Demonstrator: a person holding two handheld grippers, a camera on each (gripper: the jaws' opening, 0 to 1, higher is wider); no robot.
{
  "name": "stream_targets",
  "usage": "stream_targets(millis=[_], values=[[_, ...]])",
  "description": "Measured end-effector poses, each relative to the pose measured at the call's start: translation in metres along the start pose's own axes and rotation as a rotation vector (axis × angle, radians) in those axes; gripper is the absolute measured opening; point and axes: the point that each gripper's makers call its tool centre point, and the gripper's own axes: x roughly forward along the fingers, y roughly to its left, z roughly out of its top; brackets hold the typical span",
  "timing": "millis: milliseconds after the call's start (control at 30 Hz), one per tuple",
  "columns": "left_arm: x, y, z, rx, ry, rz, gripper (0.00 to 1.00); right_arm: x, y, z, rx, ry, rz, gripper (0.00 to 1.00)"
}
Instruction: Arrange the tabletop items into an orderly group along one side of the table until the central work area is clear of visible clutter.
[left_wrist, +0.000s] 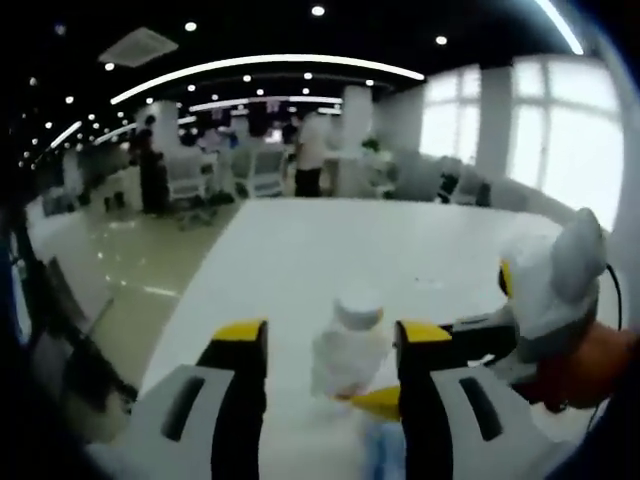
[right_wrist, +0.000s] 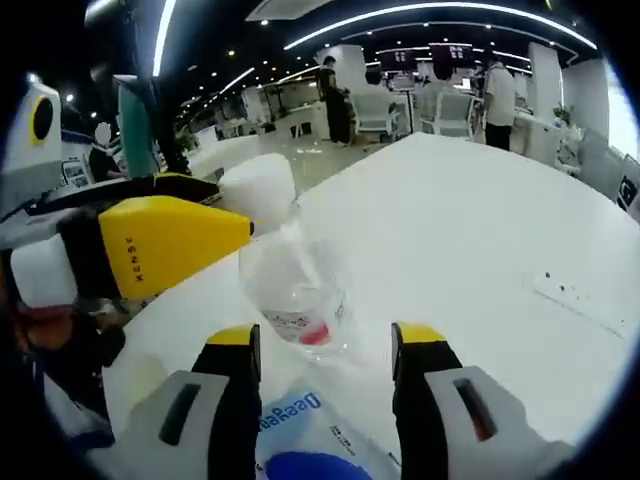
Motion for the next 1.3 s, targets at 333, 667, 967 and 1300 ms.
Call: stream_targets(millis=[333, 667, 967, 1300], values=[[-0.024, -0.012, 0.013, -0.078, -0.035, -0.081, 0.65, -0.048, 0.001, 0.014, 0.015, -0.063, 0.017, 0.63], [-0.065, -0.023, 0.024, -0.169, -0.107, -0.201, 0.77, -0.088, 0.019, 0.009, 0.002, -0.132, 0.041, 0.63], [-0.097, -0.034, 0.011, -0.177, -0.096, -0.281, 0.81, -0.122, 0.028, -0.012, 0.006, -0.109, 0.024, 0.63], [-0.119, -0.036, -0.004, -0.149, -0.072, -0.296, 0.82, -0.151, 0.024, -0.032, 0.009, -0.104, -0.028, 0.64]])
